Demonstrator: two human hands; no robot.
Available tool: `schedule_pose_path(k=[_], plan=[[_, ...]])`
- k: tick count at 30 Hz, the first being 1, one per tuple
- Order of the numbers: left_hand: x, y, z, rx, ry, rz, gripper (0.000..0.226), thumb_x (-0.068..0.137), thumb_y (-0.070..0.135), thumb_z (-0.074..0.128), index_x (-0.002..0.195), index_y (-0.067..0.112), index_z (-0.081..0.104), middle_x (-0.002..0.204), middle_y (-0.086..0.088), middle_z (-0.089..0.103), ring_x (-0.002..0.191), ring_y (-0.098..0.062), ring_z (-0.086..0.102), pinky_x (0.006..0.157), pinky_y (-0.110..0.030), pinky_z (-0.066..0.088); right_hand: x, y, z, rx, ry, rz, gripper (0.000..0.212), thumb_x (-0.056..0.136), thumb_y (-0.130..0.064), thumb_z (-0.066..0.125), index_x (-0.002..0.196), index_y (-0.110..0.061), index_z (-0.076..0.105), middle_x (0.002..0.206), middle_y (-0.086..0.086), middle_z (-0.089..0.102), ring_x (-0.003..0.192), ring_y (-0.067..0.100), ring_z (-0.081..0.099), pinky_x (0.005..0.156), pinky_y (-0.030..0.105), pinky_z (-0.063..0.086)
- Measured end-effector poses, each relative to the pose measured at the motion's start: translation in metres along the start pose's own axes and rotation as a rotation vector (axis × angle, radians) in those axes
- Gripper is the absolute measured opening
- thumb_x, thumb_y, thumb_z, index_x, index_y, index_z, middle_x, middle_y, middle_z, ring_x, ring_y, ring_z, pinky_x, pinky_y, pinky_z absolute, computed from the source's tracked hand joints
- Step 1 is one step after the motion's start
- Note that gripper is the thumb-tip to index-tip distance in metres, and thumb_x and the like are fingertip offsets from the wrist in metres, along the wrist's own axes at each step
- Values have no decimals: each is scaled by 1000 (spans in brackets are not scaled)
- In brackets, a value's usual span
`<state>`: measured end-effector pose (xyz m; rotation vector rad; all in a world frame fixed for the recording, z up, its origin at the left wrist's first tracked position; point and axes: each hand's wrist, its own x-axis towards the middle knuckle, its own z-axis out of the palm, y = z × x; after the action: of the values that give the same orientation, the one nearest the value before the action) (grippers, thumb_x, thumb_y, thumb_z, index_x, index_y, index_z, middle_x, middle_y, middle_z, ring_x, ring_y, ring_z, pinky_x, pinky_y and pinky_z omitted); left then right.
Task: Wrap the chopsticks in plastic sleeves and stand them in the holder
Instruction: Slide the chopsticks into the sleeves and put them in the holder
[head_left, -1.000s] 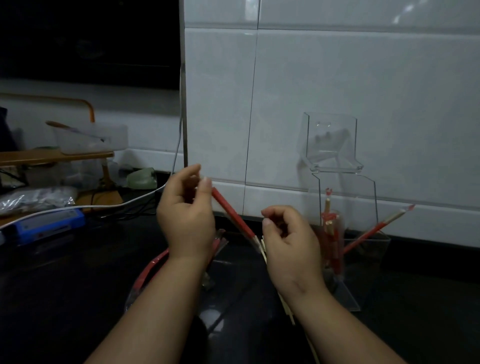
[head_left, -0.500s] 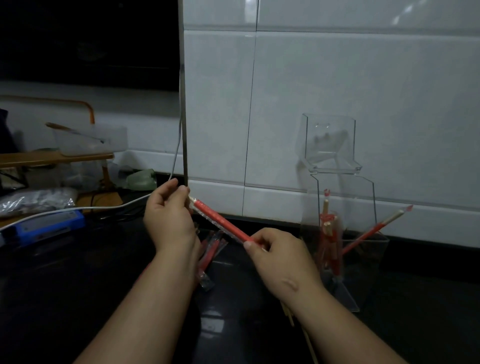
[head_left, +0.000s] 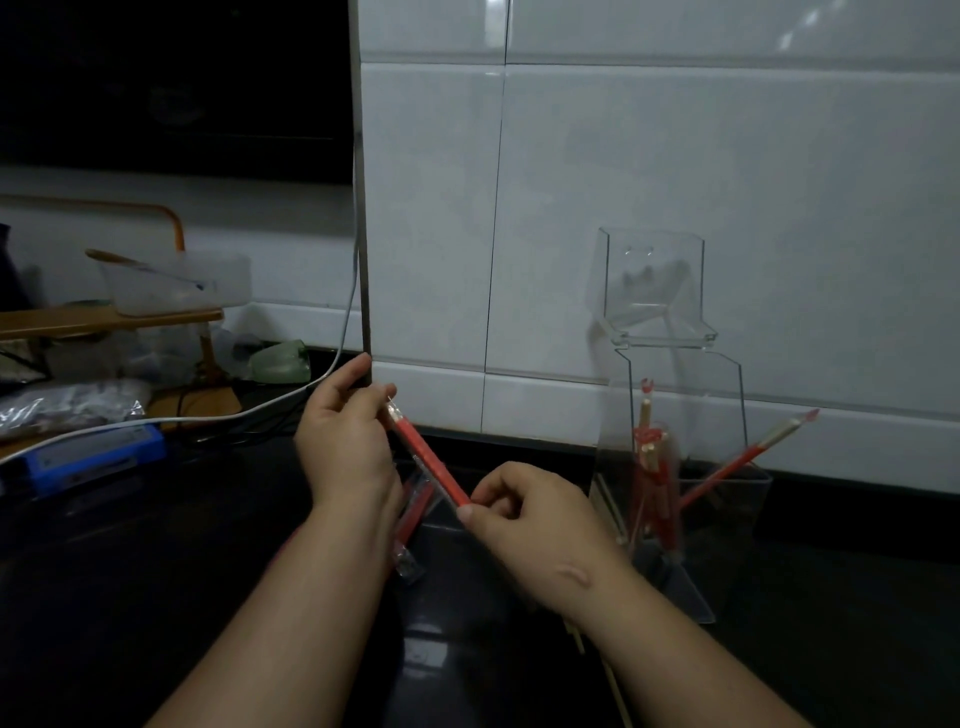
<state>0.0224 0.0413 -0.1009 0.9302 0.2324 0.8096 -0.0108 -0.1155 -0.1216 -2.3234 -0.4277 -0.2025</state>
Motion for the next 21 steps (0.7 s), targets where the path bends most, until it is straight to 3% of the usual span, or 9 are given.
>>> schedule_pose_path(k=[3,7,13,19,21], plan=[[-1,-2,1,-17,-73,-2,35,89,-5,60,106,24,68,91,-9,68,80,-14,63,68,-25,49,0,0,2,4,-26,-35,10,84,-46,68,88,-37,64,77,-12,60,75,3,57,72,25,50],[0,-5,2,-36,-125,10,39,88,-6,61,120,17,62,69,5,69,69,-9,59,57,-21,49,1,0,1,-30,-44,-65,10,88,-41,66,87,-30,67,76,-9,62,76,6,57,75,29,50],[5,-8,-1,-32,-100,-46,40,86,-4,66,118,19,63,69,3,63,60,-9,54,63,-29,46,-1,-3,-2,25,-26,-54,11,86,-45,66,81,-36,64,71,-10,59,69,4,55,64,21,44],[6,-11,-1,-34,-127,-77,35,90,-6,60,112,22,62,74,-2,58,62,-11,51,66,-30,44,-3,-5,-1,25,-16,-66,10,89,-40,63,80,-41,61,80,-12,63,77,3,59,74,26,52],[3,-9,1,-55,-140,-91,33,93,-4,57,115,22,61,77,-2,62,66,-11,55,65,-28,47,-4,-7,-3,36,7,-71,12,89,-38,63,78,-39,61,77,-11,63,75,3,58,70,24,51]])
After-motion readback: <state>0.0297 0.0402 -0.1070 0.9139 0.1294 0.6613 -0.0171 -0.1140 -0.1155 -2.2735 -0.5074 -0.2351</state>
